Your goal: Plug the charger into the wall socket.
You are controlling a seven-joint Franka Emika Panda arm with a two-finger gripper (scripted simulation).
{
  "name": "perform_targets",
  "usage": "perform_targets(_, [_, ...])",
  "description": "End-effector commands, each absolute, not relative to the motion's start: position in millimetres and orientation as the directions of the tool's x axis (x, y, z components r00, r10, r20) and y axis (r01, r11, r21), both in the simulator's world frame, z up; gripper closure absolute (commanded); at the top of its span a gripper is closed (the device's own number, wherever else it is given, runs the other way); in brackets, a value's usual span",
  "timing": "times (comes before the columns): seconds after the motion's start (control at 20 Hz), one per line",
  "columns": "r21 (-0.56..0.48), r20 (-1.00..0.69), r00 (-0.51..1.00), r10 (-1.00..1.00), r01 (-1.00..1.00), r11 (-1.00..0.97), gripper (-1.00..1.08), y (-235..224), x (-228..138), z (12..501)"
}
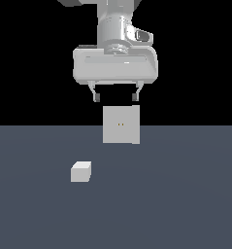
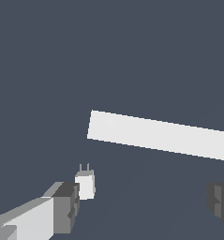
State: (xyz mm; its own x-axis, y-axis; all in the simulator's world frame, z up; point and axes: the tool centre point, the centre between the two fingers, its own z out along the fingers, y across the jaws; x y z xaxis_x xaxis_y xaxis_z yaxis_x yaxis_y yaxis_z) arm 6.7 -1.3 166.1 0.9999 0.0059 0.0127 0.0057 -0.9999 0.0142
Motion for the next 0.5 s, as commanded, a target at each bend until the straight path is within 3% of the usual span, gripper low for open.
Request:
perform_targets(0.0, [0.014, 0.013, 1.0, 0.006, 0.006, -1.0, -0.92, -1.3, 6.7, 166.1])
perform_targets(0.45, [0.012, 0.035, 0.999, 0.01, 0.01, -1.0, -0.92, 2.5, 1.4, 161.1])
